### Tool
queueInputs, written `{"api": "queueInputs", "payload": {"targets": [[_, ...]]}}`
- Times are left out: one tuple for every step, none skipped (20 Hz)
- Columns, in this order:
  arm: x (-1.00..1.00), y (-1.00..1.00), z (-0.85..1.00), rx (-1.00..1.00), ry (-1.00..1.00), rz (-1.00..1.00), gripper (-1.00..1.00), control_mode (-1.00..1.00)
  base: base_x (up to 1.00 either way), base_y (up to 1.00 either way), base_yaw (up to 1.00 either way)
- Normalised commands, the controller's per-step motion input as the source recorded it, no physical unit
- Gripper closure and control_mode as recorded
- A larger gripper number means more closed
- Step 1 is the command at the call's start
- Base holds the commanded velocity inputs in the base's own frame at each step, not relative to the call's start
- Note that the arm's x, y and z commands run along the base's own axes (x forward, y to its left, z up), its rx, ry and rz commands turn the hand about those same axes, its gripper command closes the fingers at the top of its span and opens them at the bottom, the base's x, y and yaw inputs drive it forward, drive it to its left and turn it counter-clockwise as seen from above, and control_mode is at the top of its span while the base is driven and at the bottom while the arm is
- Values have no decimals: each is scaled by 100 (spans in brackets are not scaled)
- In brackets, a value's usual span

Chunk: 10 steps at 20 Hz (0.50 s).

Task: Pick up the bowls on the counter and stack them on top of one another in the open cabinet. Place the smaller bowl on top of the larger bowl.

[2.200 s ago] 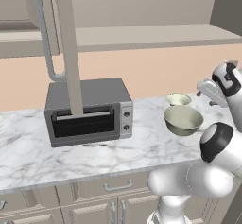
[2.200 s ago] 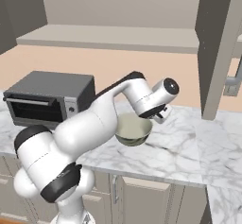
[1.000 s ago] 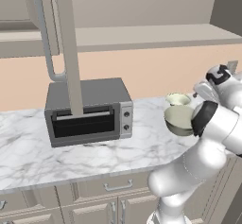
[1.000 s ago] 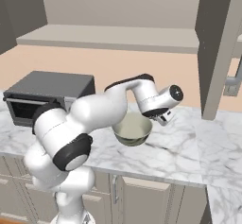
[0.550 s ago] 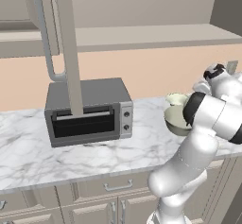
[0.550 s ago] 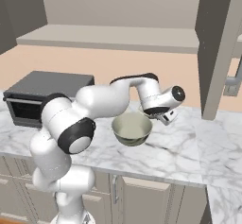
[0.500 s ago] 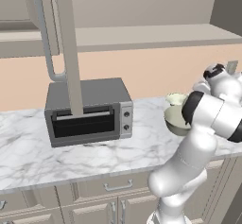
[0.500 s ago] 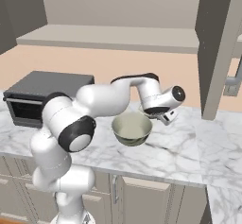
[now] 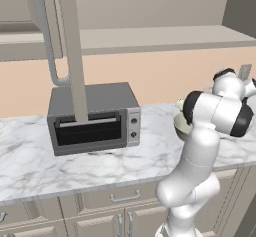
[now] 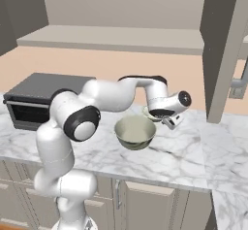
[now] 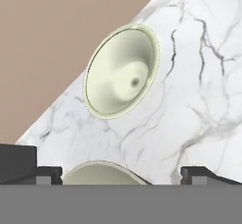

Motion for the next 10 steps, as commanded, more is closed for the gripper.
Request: {"api": "queueInputs", "payload": {"targets": [[26,0,-23,0,0,0,-100,-100,0,0,0],[31,0,-20,1,0,0,-100,-100,0,0,0],[33,0,-19,1,1,0,-100,-100,0,0,0],[31,0,-18,0,0,0,-100,-100,0,0,0],[31,0,-19,0,0,0,-100,-100,0,0,0],[32,0,-19,0,0,0,-100,-100,0,0,0],[33,0,-18,0,0,0,-100,-100,0,0,0],[35,0,-19,0,0,0,-100,-100,0,0,0],[35,0,-19,1,0,0,-100,-100,0,0,0],[35,0,-18,1,0,0,-100,-100,0,0,0]]}}
